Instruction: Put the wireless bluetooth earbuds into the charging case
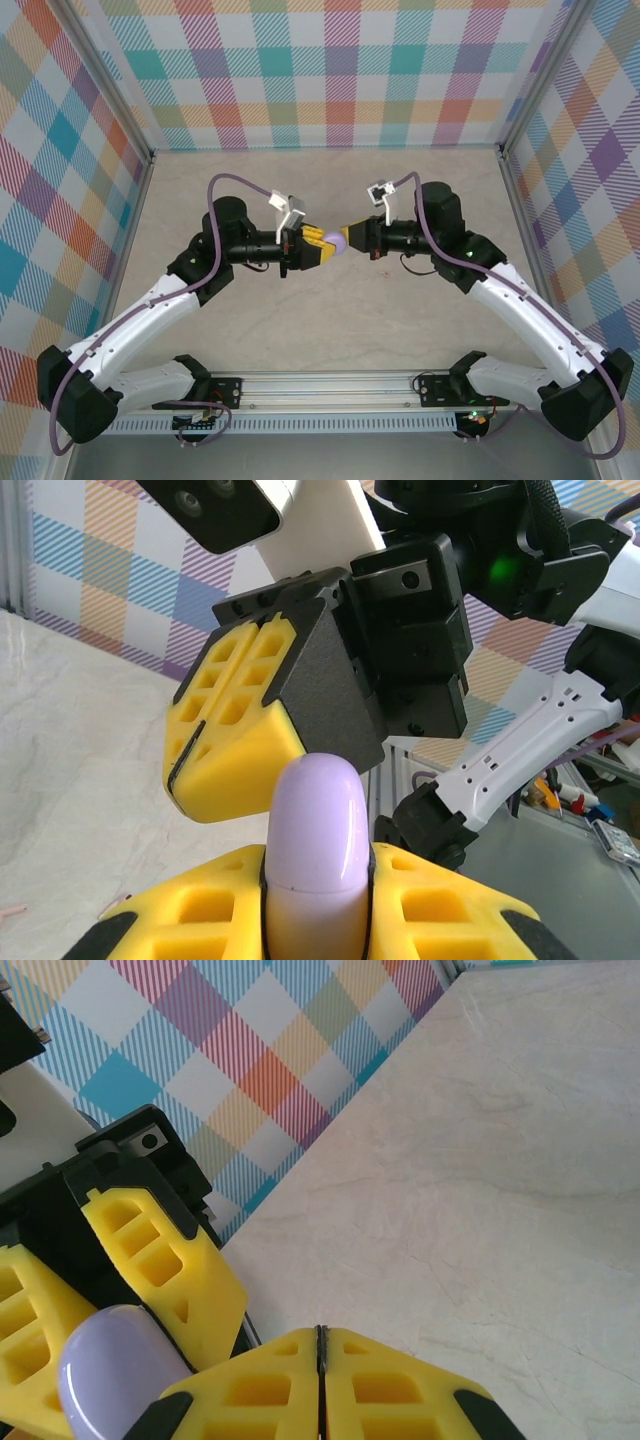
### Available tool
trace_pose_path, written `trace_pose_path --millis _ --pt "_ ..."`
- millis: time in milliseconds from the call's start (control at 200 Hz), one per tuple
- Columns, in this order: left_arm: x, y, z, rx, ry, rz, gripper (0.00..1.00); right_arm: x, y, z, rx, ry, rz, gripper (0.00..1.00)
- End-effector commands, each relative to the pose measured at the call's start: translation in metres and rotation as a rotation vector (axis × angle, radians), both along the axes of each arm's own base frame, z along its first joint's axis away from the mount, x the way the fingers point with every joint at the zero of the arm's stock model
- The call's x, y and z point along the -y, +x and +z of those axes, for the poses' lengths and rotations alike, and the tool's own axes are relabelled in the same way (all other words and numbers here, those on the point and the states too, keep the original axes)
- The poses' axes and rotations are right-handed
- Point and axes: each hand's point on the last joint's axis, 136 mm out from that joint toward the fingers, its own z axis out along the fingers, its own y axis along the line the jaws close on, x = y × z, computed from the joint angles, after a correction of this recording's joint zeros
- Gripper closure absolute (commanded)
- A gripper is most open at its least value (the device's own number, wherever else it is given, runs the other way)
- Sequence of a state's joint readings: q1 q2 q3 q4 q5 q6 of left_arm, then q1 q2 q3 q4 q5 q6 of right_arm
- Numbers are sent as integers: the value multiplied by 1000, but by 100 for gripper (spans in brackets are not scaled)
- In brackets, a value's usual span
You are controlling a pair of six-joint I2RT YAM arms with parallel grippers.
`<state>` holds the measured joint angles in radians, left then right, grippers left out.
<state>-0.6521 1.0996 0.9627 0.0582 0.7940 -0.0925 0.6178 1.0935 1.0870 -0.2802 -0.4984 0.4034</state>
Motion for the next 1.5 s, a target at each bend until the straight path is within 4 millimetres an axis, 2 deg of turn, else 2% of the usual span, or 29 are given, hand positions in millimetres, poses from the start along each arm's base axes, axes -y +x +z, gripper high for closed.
trace_pose_path --millis 0,140,235,300,380,460,600,935,1495 --pt "4 2 9 10 -15 11 89 -2 -15 27 82 76 66 92" --pt "5 5 8 -2 -11 25 89 1 -11 22 77 50 34 92" --pt "3 10 6 -13 0 59 88 10 2 13 63 -11 -62 90" --pt "2 17 3 -28 17 101 88 25 18 1 49 -82 -188 85" --pt "2 26 -3 -55 40 145 88 49 35 -13 26 -175 -355 83" --pt "1 38 -10 -90 66 199 88 65 42 -23 16 -239 -449 80" --pt "0 59 -25 -155 127 284 88 75 42 -32 12 -283 -485 78" --pt "-6 114 -89 -367 252 416 87 85 40 -52 1 -349 -507 73" --pt "-19 214 -184 -645 363 500 88 93 26 -72 -63 -380 -503 72"
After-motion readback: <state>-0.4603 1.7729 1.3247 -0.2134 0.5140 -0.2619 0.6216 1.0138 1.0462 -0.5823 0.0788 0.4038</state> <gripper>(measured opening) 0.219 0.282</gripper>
